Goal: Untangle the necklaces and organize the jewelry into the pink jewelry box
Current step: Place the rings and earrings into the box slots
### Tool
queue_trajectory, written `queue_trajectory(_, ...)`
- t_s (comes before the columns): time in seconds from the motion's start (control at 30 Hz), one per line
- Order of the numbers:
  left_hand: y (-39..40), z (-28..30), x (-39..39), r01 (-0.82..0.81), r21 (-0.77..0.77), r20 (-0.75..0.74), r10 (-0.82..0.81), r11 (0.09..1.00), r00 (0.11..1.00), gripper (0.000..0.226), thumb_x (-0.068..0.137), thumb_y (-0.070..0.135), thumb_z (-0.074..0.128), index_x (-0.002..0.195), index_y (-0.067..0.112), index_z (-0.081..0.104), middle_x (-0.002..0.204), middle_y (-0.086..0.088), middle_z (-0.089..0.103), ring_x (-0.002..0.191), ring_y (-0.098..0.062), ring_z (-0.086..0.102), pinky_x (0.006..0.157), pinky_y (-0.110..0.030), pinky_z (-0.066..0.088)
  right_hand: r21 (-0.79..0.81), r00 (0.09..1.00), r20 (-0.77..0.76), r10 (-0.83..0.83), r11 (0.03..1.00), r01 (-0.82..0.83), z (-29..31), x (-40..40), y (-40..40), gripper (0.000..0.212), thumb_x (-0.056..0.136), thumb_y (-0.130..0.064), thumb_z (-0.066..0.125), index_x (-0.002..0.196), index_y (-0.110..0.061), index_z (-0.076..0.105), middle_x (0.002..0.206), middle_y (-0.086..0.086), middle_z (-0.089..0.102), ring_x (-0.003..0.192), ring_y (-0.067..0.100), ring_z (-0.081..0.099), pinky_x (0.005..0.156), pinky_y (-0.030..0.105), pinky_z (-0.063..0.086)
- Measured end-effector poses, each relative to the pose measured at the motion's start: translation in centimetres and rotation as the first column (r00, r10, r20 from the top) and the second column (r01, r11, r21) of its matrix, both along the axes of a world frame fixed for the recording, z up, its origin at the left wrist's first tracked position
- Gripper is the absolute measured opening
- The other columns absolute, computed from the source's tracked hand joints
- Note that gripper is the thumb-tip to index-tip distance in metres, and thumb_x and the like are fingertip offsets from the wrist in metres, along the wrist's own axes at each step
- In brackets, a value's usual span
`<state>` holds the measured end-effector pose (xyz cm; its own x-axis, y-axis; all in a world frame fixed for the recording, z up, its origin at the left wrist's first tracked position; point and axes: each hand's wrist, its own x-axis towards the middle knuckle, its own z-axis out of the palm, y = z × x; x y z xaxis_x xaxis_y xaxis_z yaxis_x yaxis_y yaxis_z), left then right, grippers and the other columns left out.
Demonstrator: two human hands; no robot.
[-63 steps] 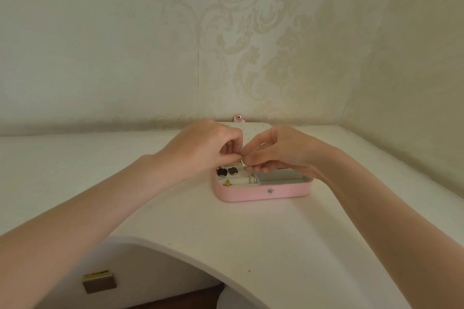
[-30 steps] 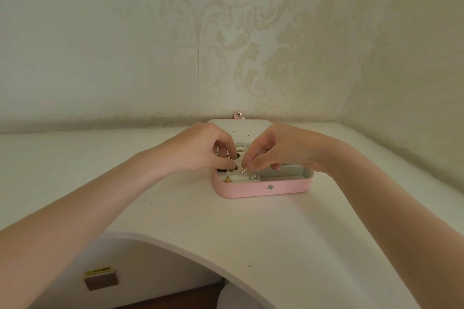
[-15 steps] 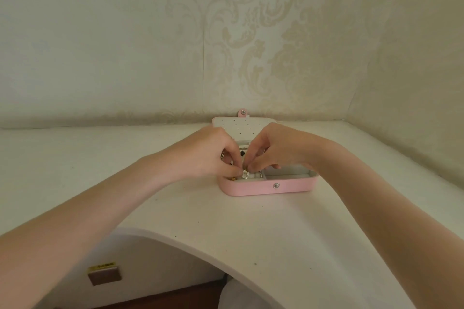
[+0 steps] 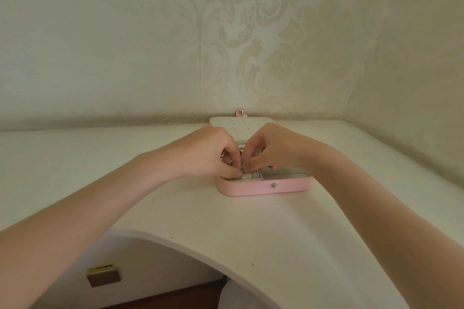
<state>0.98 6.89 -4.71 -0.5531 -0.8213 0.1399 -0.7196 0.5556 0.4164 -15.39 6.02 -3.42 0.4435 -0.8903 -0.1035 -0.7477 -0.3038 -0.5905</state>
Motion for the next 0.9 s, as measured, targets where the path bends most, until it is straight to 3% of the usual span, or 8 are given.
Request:
queue_trajectory(0.23,0.0,0.8,0.2,-0.005,-0.016,-0.001,0.005,1.000,1.000,0.003,0.077,0.023,0.072,0.077,0.022,0.075,0.059,0.009,0.050,0.058,-0.009,0.041,0.054,-0.020,0.031,-0.033,1.000,0.021,0.003,0.999,-0.003,0.2,0.4,0.2,0.006,0.075,-0.004,0.072,0.078,-0.009,0.073,0.057,-0.003,0.058,0.046,-0.001,0.048,0.045,0.004,0.033)
queue_trajectory(0.37,-0.3,1.1,0.2,-0.029,-0.024,-0.039,0.028,0.999,0.999,0.003,0.077,0.023,0.072,0.075,0.021,0.074,0.053,0.015,0.051,0.056,-0.005,0.043,0.052,-0.016,0.032,-0.058,0.977,0.176,-0.122,0.989,0.134,1.4,-1.3,0.2,0.008,0.081,-0.007,0.068,0.075,-0.012,0.071,0.048,-0.012,0.055,0.043,-0.002,0.048,0.045,0.010,0.035)
queue_trajectory(0.53,-0.5,1.2,-1.7,-0.026,-0.059,-0.098,0.020,0.998,0.995,0.006,0.081,0.020,0.068,0.076,0.018,0.072,0.060,0.016,0.056,0.061,0.004,0.048,0.056,-0.009,0.035,-0.102,0.932,0.244,-0.270,0.948,0.301,3.1,-5.5,0.3,0.009,0.081,-0.004,0.067,0.075,-0.010,0.070,0.063,-0.001,0.063,0.054,0.009,0.051,0.047,0.016,0.037)
queue_trajectory(0.6,-0.5,1.2,-2.8,-0.004,-0.061,-0.091,-0.002,0.998,0.996,0.007,0.082,0.019,0.067,0.077,0.019,0.072,0.060,0.018,0.056,0.060,0.009,0.049,0.056,-0.006,0.033,-0.147,0.922,0.194,-0.334,0.920,0.364,3.1,-7.4,0.1,0.013,0.081,-0.003,0.066,0.072,-0.012,0.069,0.064,0.000,0.063,0.056,0.011,0.052,0.048,0.018,0.037)
queue_trajectory(0.73,-0.7,1.2,-4.9,0.032,-0.059,-0.049,-0.034,0.998,0.998,0.011,0.084,0.018,0.064,0.082,0.013,0.073,0.063,0.020,0.056,0.061,0.013,0.050,0.060,-0.002,0.034,-0.264,0.880,-0.051,-0.472,0.856,0.444,1.1,-10.6,-0.9,0.010,0.082,-0.005,0.064,0.082,-0.010,0.073,0.076,0.003,0.067,0.066,0.013,0.057,0.048,0.014,0.040)
queue_trajectory(0.83,-0.9,1.2,-5.8,0.010,-0.077,-0.020,-0.012,0.997,1.000,0.013,0.086,0.023,0.062,0.086,0.015,0.074,0.071,0.013,0.064,0.064,0.006,0.052,0.065,0.004,0.029,-0.319,0.829,-0.171,-0.532,0.826,0.464,-1.2,-12.2,-1.3,0.015,0.082,-0.004,0.064,0.092,-0.007,0.073,0.098,0.007,0.068,0.092,0.021,0.062,0.064,0.023,0.043)
queue_trajectory(0.9,-1.0,1.2,-6.2,0.005,-0.064,-0.024,-0.006,0.998,1.000,0.014,0.087,0.023,0.062,0.087,0.015,0.073,0.079,0.007,0.068,0.066,0.004,0.052,0.065,0.004,0.029,-0.319,0.824,-0.163,-0.542,0.820,0.476,-2.3,-12.9,-1.3,0.015,0.080,-0.003,0.065,0.093,-0.007,0.073,0.097,0.005,0.064,0.095,0.022,0.060,0.070,0.022,0.039)
